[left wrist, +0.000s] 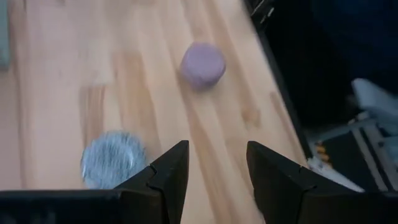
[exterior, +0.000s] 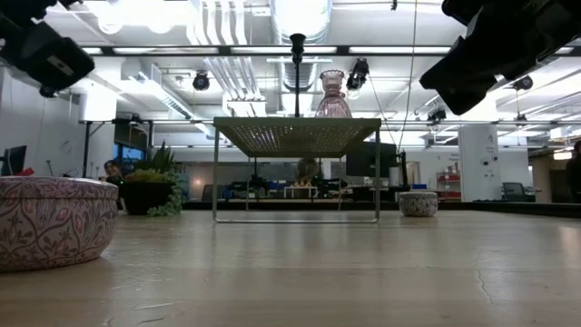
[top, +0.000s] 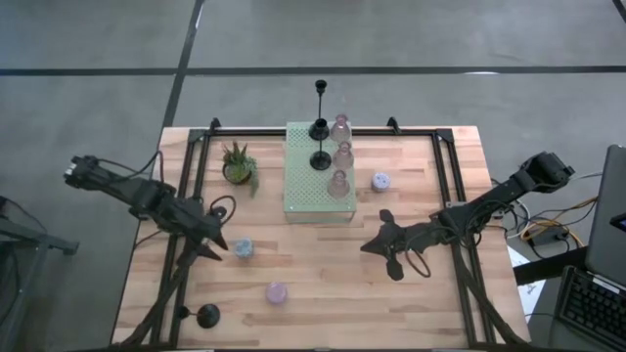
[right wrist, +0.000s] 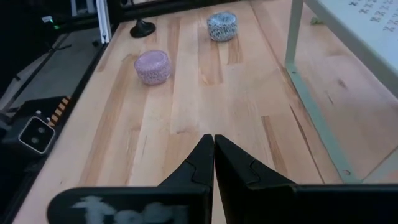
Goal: Pick & Place candle stick holders
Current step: Put the black candle holder on the shelf aligned with the other black candle holder
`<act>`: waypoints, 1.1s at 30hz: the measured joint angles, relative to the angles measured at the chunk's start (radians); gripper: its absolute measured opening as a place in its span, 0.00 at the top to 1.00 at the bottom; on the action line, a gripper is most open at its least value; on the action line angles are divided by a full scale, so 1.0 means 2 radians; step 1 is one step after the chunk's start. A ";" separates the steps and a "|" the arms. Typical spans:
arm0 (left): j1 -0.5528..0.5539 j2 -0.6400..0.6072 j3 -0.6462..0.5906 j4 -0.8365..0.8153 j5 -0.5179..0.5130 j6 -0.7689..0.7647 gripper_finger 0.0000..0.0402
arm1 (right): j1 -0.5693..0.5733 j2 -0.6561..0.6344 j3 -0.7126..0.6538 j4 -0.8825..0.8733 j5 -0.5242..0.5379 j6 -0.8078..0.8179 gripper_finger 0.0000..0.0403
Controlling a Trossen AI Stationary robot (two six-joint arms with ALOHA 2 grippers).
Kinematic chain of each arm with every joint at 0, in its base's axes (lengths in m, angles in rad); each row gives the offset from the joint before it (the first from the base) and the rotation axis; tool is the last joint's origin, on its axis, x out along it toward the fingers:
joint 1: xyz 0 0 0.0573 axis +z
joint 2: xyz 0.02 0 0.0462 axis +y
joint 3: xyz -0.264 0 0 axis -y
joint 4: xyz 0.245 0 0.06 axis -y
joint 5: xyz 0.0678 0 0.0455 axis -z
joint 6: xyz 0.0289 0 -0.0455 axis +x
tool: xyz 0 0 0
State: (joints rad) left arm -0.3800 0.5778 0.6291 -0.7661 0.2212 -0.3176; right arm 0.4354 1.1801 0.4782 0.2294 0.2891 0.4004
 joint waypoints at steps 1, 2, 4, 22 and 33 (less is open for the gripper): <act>0.000 -0.006 -0.010 0.020 0.002 0.006 0.59 | 0.000 0.000 0.000 0.005 -0.001 0.000 0.98; 0.000 -0.011 -0.019 0.038 0.003 0.013 0.59 | 0.000 0.000 0.000 0.011 -0.004 0.000 0.98; 0.000 -0.020 -0.033 0.069 0.004 0.024 0.59 | -0.002 0.000 0.000 0.026 -0.021 -0.006 0.98; -0.005 -0.084 -0.079 0.112 0.103 0.001 0.59 | -0.023 0.000 -0.001 0.075 -0.088 -0.051 0.98; -0.008 -0.090 -0.094 0.124 0.200 0.112 0.59 | -0.074 -0.002 -0.012 0.074 -0.115 -0.103 0.98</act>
State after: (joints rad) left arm -0.3950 0.3976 0.4414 -0.5188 0.6216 -0.0939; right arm 0.2872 1.1759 0.4551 0.3776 0.0599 0.1936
